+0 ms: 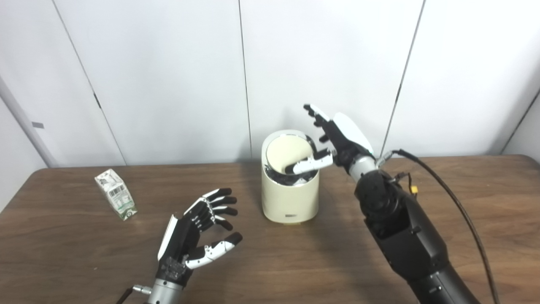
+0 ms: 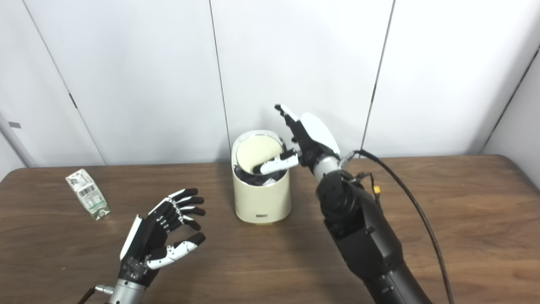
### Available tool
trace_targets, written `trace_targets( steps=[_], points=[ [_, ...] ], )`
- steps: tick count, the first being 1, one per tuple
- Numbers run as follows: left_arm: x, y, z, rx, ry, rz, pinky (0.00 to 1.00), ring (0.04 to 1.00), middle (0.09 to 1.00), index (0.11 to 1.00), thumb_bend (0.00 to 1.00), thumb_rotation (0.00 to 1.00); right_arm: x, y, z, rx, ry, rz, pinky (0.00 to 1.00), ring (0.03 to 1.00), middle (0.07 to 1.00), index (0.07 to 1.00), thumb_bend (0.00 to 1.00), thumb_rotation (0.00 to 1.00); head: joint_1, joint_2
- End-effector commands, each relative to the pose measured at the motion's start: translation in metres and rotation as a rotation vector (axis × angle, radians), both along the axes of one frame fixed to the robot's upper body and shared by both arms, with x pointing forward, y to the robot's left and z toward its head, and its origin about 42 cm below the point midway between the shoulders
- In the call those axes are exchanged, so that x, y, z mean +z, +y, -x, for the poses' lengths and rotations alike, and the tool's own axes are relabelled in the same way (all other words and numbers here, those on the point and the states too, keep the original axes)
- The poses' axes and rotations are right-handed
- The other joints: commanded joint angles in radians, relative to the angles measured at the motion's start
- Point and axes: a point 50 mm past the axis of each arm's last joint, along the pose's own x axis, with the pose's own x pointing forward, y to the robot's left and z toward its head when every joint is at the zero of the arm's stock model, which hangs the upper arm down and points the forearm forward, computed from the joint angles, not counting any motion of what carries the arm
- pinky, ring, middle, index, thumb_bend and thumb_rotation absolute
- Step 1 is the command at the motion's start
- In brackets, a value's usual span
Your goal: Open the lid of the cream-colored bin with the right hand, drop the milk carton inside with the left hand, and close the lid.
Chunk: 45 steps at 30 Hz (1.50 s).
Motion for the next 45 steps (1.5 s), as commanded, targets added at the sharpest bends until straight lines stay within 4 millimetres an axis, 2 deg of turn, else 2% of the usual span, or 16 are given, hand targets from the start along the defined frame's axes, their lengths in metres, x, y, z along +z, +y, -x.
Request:
trace_targets(
  steps=[1, 5, 14, 19, 38, 45],
  points=[
    [0.007, -0.003, -0.001, -0.002, -0.032, 0.016, 0.51, 0.668, 0.744, 0.813, 0.66, 0.13, 0.025, 0.003, -0.001, 0.014, -0.071, 0.01, 0.68, 0.867, 0.945, 0.955, 0.93, 0.27, 0.0, 0.0],
    [0.007, -0.003, 0.0, -0.003, -0.029, 0.016, 0.51, 0.673, 0.745, 0.814, 0.65, 0.13, 0.019, 0.001, -0.001, 0.005, -0.05, 0.017, 0.66, 0.859, 0.945, 0.96, 0.92, 0.26, 0.001, 0.001],
    [0.006, -0.004, 0.002, -0.007, -0.03, 0.012, 0.51, 0.672, 0.743, 0.813, 0.64, 0.14, 0.011, -0.004, -0.004, -0.017, -0.025, 0.007, 0.73, 0.898, 0.955, 0.963, 0.88, 0.28, 0.003, 0.003],
    [0.006, -0.004, 0.003, -0.006, -0.034, 0.01, 0.51, 0.668, 0.74, 0.811, 0.65, 0.14, 0.01, -0.004, -0.007, -0.028, -0.022, 0.001, 0.73, 0.896, 0.954, 0.962, 0.87, 0.28, 0.002, 0.005],
    [0.004, -0.006, 0.005, -0.023, -0.011, 0.011, 0.51, 0.667, 0.742, 0.809, 0.65, 0.13, 0.016, 0.003, -0.016, -0.061, -0.039, -0.017, 0.67, 0.856, 0.938, 0.951, 0.87, 0.29, 0.002, 0.013],
    [0.003, -0.008, 0.007, -0.018, 0.002, 0.009, 0.5, 0.66, 0.743, 0.804, 0.67, 0.16, 0.022, 0.008, -0.017, -0.048, -0.048, -0.04, 0.68, 0.864, 0.939, 0.943, 0.86, 0.28, 0.002, 0.019]
  ],
)
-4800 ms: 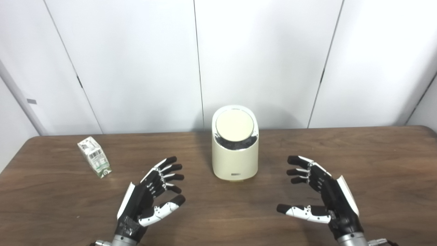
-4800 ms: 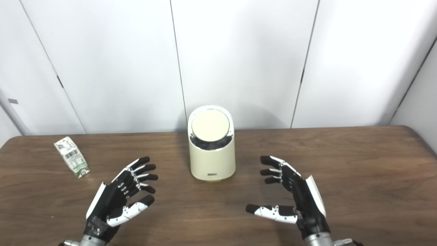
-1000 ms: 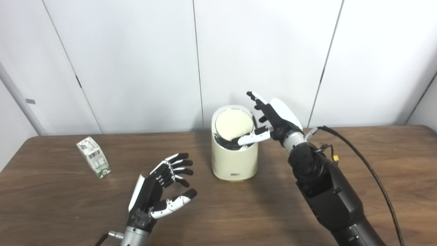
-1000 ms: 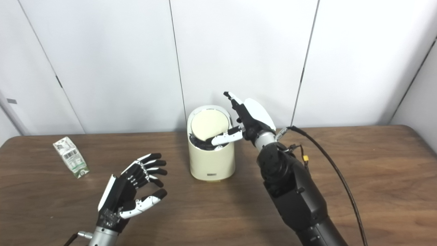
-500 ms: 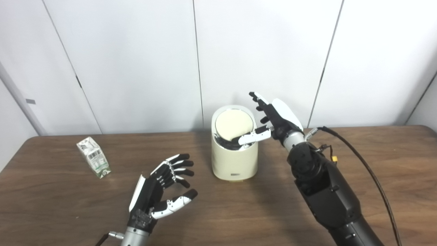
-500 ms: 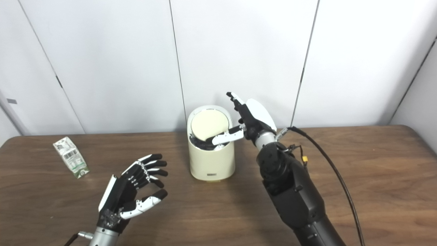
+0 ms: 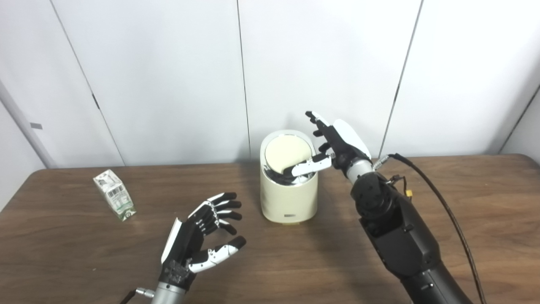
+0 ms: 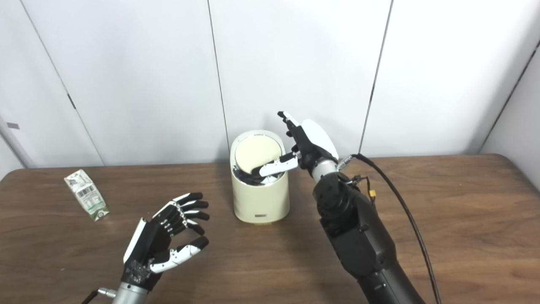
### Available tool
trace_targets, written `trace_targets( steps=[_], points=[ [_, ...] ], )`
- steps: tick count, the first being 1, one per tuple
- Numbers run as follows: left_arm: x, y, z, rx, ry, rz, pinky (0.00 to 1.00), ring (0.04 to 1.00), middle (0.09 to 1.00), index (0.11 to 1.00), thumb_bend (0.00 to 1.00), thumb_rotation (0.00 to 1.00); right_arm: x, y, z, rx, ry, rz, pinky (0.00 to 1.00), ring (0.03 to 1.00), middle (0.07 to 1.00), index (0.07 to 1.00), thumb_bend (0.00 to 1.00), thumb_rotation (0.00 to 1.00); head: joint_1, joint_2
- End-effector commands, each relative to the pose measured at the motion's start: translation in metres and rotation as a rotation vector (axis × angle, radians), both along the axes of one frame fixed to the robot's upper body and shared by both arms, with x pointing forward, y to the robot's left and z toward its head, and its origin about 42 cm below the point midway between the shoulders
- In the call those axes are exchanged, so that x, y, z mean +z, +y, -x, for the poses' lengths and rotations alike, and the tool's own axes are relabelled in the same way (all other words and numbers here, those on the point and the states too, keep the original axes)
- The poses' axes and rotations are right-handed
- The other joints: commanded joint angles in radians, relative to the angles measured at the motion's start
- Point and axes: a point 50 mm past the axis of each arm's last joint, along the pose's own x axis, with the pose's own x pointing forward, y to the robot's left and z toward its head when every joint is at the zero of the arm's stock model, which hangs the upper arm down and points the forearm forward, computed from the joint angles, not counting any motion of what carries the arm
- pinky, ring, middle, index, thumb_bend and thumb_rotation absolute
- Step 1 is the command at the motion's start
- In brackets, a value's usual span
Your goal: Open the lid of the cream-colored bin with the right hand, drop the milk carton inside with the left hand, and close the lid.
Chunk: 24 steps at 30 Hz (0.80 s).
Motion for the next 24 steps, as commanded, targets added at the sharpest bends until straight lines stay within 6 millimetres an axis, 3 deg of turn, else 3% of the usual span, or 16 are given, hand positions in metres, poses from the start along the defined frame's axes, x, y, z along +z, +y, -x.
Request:
trace_targets(
  steps=[1, 24],
  points=[
    [0.0052, -0.0026, 0.0017, 0.001, -0.027, 0.006, 0.51, 0.662, 0.743, 0.806, 0.67, 0.16, 0.0265, 0.0039, -0.005, -0.014, -0.08, -0.006, 0.69, 0.869, 0.94, 0.943, 0.86, 0.28, -0.001, 0.001],
    [0.0065, -0.0023, 0.0051, -0.003, -0.021, 0.01, 0.51, 0.665, 0.742, 0.804, 0.66, 0.14, 0.0277, -0.0001, -0.0127, -0.08, -0.098, -0.003, 0.68, 0.851, 0.911, 0.916, 0.79, 0.26, 0.0, 0.015]
  ],
)
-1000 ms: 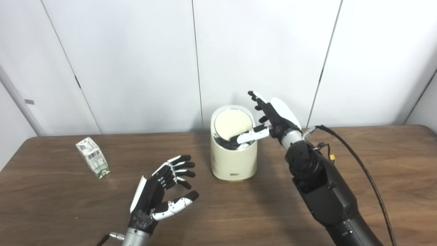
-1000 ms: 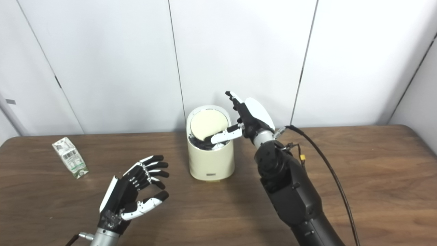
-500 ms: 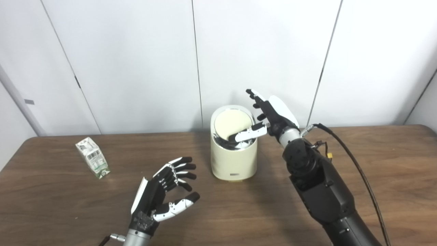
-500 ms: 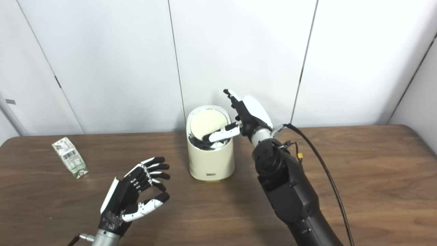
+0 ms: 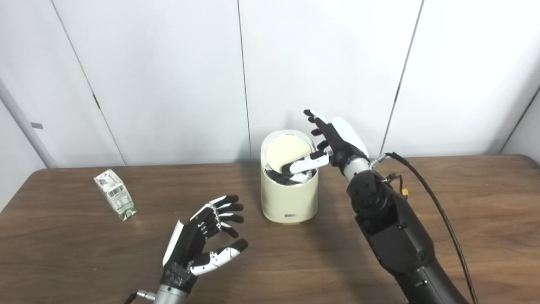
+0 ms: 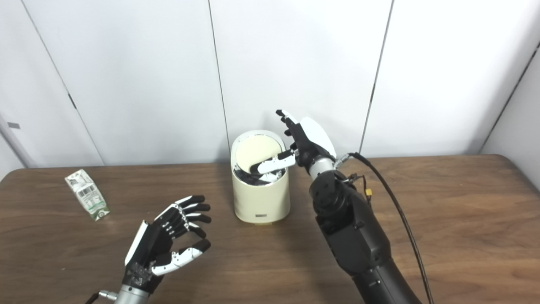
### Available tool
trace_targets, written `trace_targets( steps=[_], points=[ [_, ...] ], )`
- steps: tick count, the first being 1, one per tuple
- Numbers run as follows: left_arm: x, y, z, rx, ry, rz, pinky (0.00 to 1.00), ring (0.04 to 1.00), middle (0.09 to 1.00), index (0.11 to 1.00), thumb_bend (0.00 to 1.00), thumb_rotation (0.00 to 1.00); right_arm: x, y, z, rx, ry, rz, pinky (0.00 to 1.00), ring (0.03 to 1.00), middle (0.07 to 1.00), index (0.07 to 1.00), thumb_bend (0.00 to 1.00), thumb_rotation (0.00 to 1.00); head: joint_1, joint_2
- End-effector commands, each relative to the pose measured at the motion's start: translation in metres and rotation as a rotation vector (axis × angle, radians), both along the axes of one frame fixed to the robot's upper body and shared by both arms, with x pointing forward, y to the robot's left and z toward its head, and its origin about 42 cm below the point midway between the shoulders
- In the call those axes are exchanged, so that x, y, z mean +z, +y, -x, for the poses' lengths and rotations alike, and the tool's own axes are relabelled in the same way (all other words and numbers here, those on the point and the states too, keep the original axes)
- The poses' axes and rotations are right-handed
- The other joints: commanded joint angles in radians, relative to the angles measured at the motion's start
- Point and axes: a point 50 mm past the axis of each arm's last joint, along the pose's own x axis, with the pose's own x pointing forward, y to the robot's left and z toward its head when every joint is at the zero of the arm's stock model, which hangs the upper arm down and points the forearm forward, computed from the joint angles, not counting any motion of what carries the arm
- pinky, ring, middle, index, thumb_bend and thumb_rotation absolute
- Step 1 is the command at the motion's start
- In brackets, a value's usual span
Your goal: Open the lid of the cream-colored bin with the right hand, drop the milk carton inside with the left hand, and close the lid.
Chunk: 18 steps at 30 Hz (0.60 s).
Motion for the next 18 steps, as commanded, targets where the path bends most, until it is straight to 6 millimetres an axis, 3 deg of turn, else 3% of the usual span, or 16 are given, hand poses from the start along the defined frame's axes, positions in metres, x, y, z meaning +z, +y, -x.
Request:
trace_targets(
  steps=[1, 11, 18],
  points=[
    [0.0073, -0.0005, 0.001, 0.002, -0.031, 0.01, 0.51, 0.665, 0.742, 0.804, 0.66, 0.15, 0.0279, -0.0041, -0.0082, -0.057, -0.092, 0.019, 0.68, 0.852, 0.908, 0.912, 0.79, 0.26, 0.0, 0.006],
    [0.0088, 0.001, 0.0021, -0.001, -0.036, 0.013, 0.51, 0.667, 0.743, 0.805, 0.66, 0.14, 0.0207, -0.0067, -0.0078, -0.091, -0.041, 0.043, 0.66, 0.826, 0.908, 0.915, 0.74, 0.15, 0.0, 0.013],
    [0.0097, 0.0018, 0.0021, 0.0, -0.036, 0.017, 0.5, 0.663, 0.739, 0.804, 0.66, 0.12, 0.0203, -0.008, -0.005, -0.102, -0.016, 0.053, 0.59, 0.765, 0.87, 0.894, 0.76, 0.06, -0.001, 0.019]
  ],
)
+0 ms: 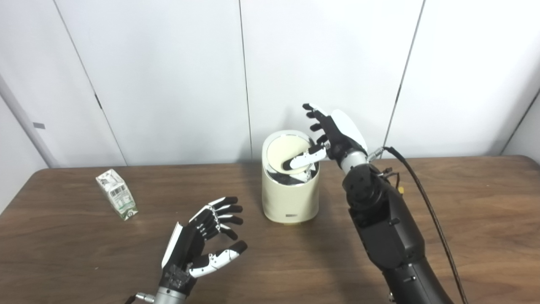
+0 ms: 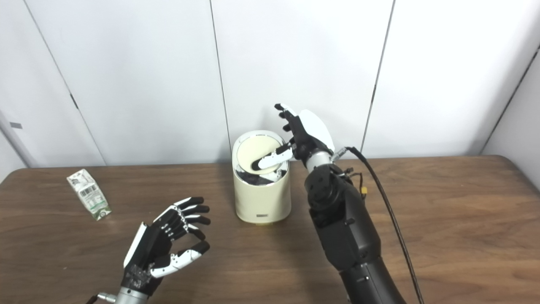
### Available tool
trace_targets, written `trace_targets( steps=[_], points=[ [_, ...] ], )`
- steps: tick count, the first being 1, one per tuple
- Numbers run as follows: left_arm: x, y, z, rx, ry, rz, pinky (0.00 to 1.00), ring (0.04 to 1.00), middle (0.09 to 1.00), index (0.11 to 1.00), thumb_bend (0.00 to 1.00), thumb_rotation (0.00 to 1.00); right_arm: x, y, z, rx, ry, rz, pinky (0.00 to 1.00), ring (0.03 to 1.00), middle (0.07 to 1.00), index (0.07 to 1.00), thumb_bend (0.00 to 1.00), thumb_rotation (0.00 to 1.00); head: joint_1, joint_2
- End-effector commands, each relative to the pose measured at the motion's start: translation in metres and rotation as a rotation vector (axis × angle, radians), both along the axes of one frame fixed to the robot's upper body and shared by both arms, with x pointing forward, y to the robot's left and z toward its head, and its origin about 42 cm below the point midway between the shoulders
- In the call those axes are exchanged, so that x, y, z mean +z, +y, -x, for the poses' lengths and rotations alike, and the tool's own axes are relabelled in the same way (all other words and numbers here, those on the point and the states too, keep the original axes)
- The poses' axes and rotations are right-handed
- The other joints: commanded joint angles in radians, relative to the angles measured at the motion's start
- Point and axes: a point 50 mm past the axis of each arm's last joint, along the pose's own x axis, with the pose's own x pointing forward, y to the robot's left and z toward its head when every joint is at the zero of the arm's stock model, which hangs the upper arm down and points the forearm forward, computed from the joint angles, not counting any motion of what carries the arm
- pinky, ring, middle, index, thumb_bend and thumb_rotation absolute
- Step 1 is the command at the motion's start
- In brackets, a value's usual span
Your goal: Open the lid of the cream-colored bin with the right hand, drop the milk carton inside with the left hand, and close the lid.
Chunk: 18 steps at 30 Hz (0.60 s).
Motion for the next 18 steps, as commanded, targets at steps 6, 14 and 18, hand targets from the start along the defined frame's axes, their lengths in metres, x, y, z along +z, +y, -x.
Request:
trace_targets(
  steps=[6, 14, 18],
  points=[
    [0.01, 0.001, -0.002, -0.004, -0.04, 0.01, 0.5, 0.66, 0.738, 0.803, 0.65, 0.12, 0.018, -0.013, 0.008, -0.047, -0.072, 0.048, 0.59, 0.778, 0.899, 0.889, 0.79, 0.09, -0.001, 0.001],
    [0.009, -0.001, -0.003, -0.008, -0.039, 0.01, 0.5, 0.664, 0.741, 0.805, 0.66, 0.13, 0.039, -0.024, 0.03, 0.026, -0.191, -0.059, 0.63, 0.81, 0.904, 0.893, 0.78, 0.13, 0.003, 0.0],
    [0.01, -0.001, -0.003, -0.004, -0.042, 0.006, 0.5, 0.66, 0.741, 0.804, 0.66, 0.13, 0.05, -0.037, 0.045, 0.056, -0.265, -0.156, 0.61, 0.811, 0.891, 0.9, 0.77, 0.16, 0.005, 0.0]
  ],
)
